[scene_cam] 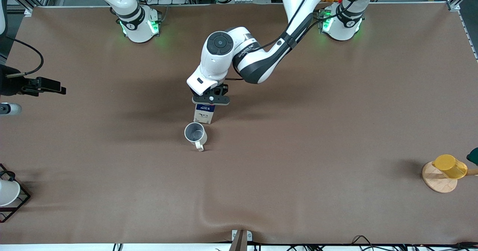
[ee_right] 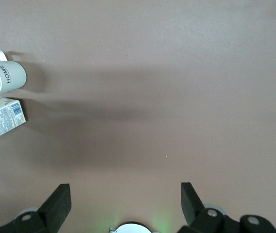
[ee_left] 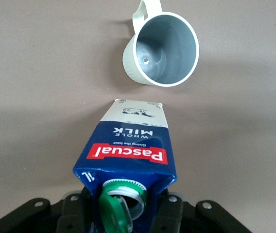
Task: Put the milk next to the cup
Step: 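Lower the milk carton onto the table beside the mug with the left gripper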
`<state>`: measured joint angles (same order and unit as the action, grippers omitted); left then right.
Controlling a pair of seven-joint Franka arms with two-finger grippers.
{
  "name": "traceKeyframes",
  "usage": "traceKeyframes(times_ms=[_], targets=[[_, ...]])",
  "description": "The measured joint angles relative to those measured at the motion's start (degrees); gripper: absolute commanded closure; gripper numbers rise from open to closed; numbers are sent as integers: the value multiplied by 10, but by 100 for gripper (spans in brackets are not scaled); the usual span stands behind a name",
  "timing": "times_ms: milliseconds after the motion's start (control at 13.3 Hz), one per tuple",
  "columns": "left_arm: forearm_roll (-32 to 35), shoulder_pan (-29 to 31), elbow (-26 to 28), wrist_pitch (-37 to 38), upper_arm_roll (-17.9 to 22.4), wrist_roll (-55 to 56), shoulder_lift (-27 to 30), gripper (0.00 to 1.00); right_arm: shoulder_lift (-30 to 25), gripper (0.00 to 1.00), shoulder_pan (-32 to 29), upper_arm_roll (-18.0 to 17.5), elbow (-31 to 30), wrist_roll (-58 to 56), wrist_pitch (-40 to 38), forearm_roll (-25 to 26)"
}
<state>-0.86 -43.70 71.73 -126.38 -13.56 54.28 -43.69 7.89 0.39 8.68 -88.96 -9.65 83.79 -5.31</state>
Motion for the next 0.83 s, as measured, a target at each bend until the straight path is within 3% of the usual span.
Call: traceKeyframes(times_ms=[829], targets=[[-48, 3, -11, -1, 0, 0, 0, 0, 0, 0, 0, 0, 0, 0, -6, 0]])
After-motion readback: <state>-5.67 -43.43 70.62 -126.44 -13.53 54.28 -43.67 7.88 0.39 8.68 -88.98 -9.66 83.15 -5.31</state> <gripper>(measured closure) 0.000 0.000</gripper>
